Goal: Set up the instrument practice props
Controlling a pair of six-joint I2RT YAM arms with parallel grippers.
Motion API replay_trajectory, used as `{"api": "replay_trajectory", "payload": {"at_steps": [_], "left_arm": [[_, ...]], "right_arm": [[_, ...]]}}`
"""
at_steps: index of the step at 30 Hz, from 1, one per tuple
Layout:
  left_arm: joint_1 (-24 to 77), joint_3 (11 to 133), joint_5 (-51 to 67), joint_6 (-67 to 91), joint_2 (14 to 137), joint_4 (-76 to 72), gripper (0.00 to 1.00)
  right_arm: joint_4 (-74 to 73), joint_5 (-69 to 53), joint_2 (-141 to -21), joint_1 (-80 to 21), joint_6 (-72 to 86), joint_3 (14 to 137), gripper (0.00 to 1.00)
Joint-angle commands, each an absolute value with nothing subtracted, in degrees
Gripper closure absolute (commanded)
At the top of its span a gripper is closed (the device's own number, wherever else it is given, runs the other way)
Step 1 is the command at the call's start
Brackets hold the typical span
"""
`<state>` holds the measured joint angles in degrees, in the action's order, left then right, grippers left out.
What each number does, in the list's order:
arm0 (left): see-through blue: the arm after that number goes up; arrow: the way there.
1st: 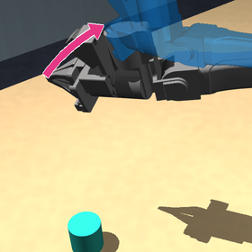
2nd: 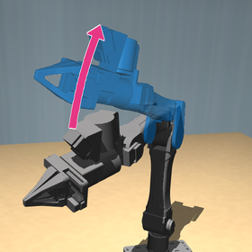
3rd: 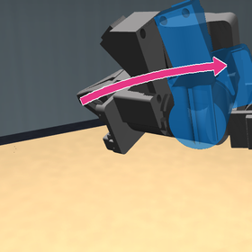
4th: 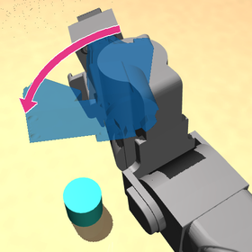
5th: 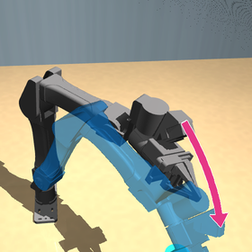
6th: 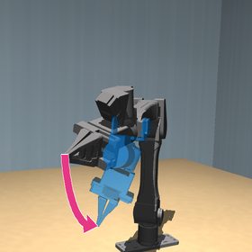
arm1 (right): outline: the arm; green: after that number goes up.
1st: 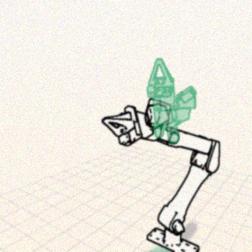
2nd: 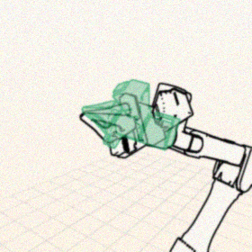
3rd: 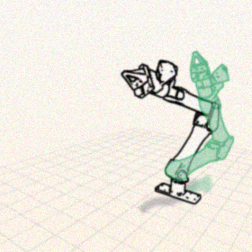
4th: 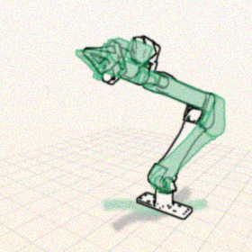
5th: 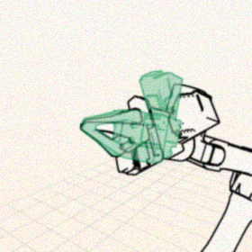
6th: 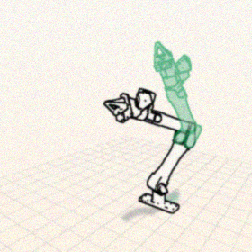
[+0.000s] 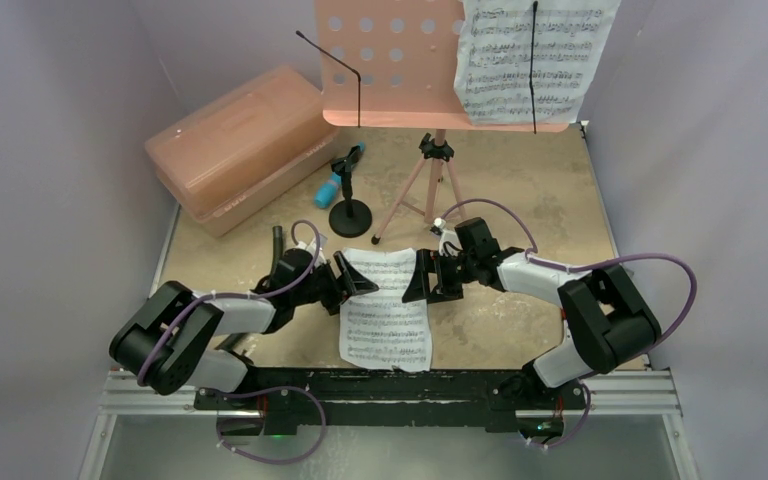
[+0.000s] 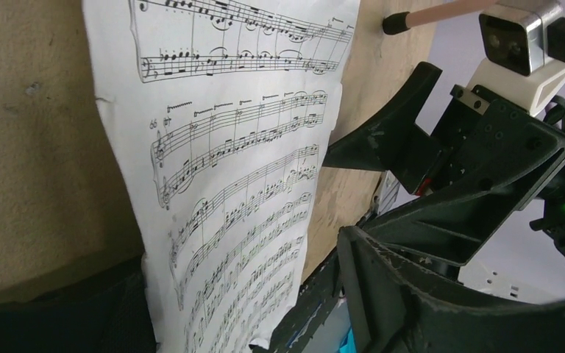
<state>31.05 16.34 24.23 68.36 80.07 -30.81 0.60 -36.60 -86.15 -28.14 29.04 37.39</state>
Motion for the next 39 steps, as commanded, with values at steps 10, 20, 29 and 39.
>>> {"api": "replay_trajectory", "payload": {"at_steps": [10,20,29,39], "left_arm": [[31.28,20.82,18.9,60.62,73.06,-22.18,0.7],[31.29,21.22,12.97,54.85,58.56,-15.9,1.0],[31.28,25.55,6.98,50.2,47.82,-7.19,1.0],[31.21,33.15,7.25,42.25,40.59,-6.14,1.0]], "right_arm": [[-1.21,-35.77,-80.83,-28.69,27.87,39.62,0.08],[-1.9,-34.28,-74.23,-28.65,27.63,40.03,0.07],[-2.7,-30.57,-61.86,-28.66,28.11,39.68,0.07],[7.76,-26.06,-44.64,-28.65,27.39,36.3,0.06]]}}
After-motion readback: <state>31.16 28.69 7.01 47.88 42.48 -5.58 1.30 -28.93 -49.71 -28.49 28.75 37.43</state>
